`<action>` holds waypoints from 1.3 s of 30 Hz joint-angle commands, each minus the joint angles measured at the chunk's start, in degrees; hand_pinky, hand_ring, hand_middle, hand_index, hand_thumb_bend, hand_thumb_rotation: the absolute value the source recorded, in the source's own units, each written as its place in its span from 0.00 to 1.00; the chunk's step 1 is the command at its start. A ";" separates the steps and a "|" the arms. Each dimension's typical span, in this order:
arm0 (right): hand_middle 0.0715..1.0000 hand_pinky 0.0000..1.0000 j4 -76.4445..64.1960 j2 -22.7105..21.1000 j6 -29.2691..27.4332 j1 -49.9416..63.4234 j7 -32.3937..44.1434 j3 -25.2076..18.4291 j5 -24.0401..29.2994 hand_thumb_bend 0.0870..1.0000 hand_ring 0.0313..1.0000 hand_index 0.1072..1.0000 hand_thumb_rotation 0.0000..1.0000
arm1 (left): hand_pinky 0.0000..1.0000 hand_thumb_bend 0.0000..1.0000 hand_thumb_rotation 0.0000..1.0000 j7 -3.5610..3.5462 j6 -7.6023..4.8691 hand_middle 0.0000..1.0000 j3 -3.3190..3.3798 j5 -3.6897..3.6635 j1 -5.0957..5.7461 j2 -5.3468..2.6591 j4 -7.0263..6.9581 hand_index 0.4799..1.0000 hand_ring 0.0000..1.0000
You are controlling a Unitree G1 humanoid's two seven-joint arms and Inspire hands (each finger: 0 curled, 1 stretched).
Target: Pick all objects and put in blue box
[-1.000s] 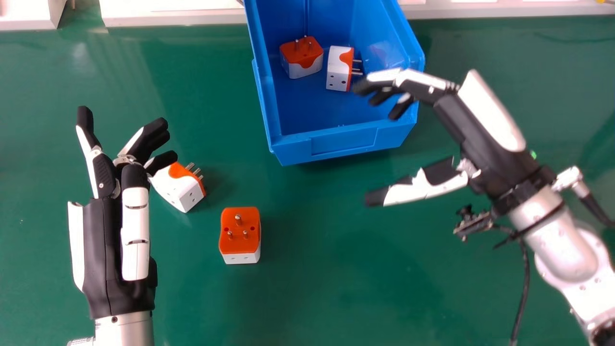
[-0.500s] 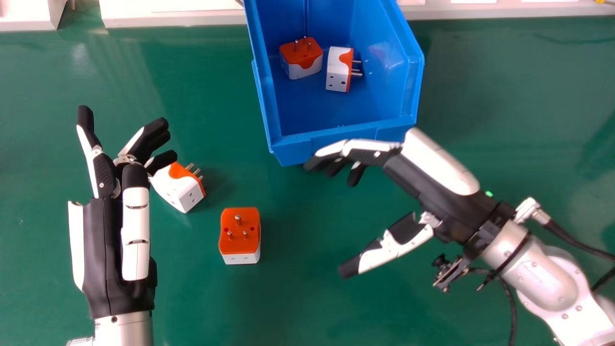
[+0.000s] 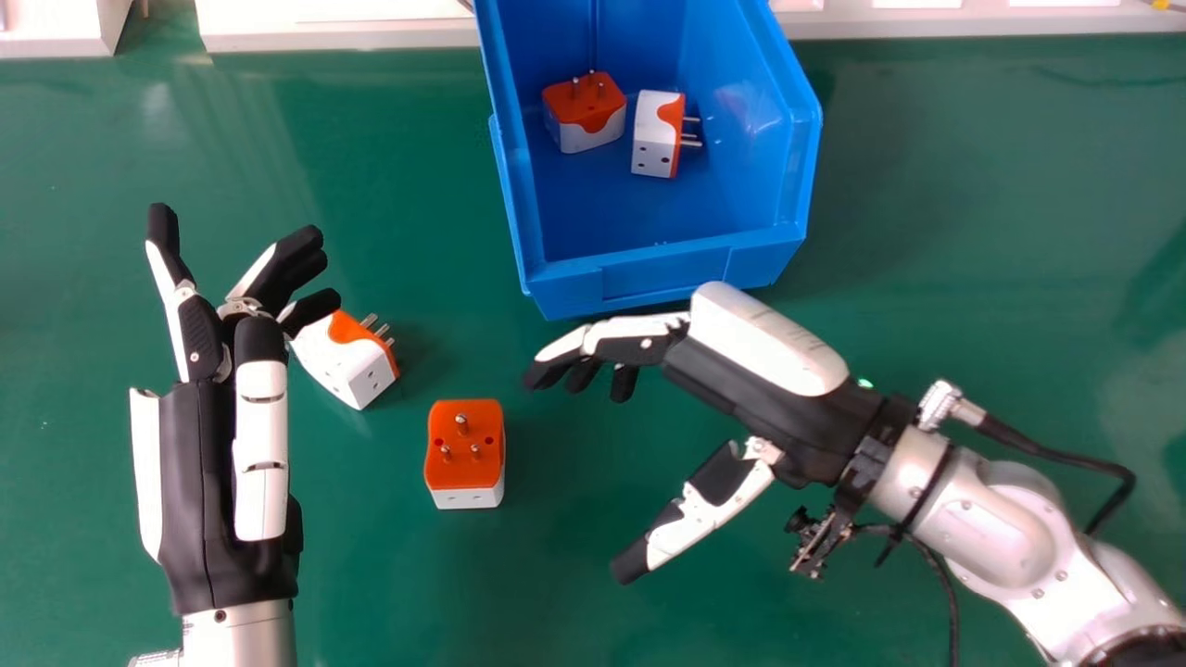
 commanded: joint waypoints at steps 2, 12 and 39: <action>0.89 0.73 -0.31 -0.02 -0.88 -3.31 -1.51 0.17 -0.82 0.92 0.84 0.86 0.25 | 0.76 0.50 0.89 0.15 -1.64 0.82 0.22 0.40 -0.32 0.17 -0.16 0.57 0.82; 0.90 0.72 -1.52 0.47 -0.34 -5.71 -1.86 1.83 -2.17 0.95 0.85 0.87 0.26 | 0.76 0.48 0.90 0.21 -0.51 0.82 -0.11 0.37 0.18 0.17 -1.04 0.57 0.82; 0.89 0.68 1.55 4.57 4.87 -12.14 -6.53 8.00 -11.00 1.00 0.84 0.88 0.28 | 0.76 0.49 0.89 1.29 -1.69 0.82 0.17 0.81 -0.05 -0.64 -1.00 0.57 0.82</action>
